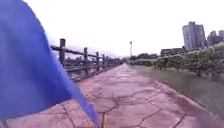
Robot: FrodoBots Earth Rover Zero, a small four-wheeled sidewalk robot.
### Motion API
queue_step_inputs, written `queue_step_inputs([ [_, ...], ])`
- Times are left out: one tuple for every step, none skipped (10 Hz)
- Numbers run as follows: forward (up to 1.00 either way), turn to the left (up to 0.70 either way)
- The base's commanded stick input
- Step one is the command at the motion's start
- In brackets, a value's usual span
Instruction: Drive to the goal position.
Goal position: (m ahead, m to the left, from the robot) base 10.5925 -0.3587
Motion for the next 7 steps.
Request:
queue_step_inputs([
  [1.00,-0.29],
  [1.00,-0.05],
  [1.00,0.00],
  [1.00,0.00],
  [1.00,0.00],
  [1.00,0.00],
  [1.00,0.00],
])
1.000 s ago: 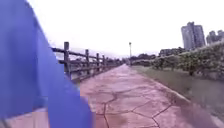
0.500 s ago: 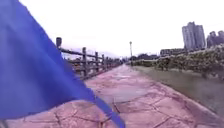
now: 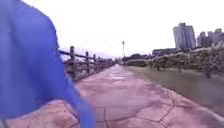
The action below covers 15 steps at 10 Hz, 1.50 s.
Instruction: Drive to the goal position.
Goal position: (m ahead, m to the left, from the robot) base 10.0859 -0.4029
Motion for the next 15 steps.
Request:
queue_step_inputs([
  [1.00,0.00],
  [1.00,0.00],
  [1.00,0.00],
  [1.00,0.00],
  [1.00,0.00],
  [1.00,0.00],
  [1.00,0.00],
  [1.00,0.00],
  [1.00,0.00],
  [1.00,0.00],
  [1.00,0.00],
  [1.00,0.00],
  [1.00,-0.36],
  [1.00,-0.37],
  [1.00,-0.38],
])
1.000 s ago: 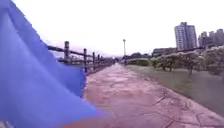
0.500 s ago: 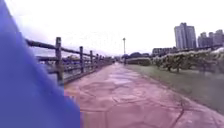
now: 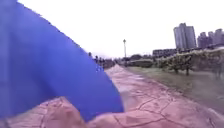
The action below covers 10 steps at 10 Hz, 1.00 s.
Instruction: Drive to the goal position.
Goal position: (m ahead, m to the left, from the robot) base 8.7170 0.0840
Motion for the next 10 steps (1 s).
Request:
queue_step_inputs([
  [1.00,-0.39],
  [1.00,-0.40],
  [1.00,-0.19],
  [1.00,0.00],
  [1.00,0.00],
  [1.00,0.00],
  [1.00,0.00],
  [1.00,0.00],
  [1.00,0.00],
  [1.00,0.00],
])
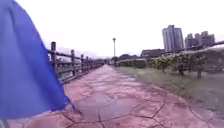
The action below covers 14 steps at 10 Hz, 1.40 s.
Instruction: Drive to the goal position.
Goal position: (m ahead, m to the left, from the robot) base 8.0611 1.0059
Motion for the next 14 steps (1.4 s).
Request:
queue_step_inputs([
  [1.00,0.00],
  [1.00,0.00],
  [1.00,0.00],
  [1.00,0.00],
  [1.00,0.00],
  [1.00,0.00],
  [1.00,0.00],
  [1.00,0.00],
  [1.00,0.00],
  [1.00,0.00],
  [1.00,0.00],
  [1.00,0.00],
  [1.00,0.00],
  [1.00,0.00],
])
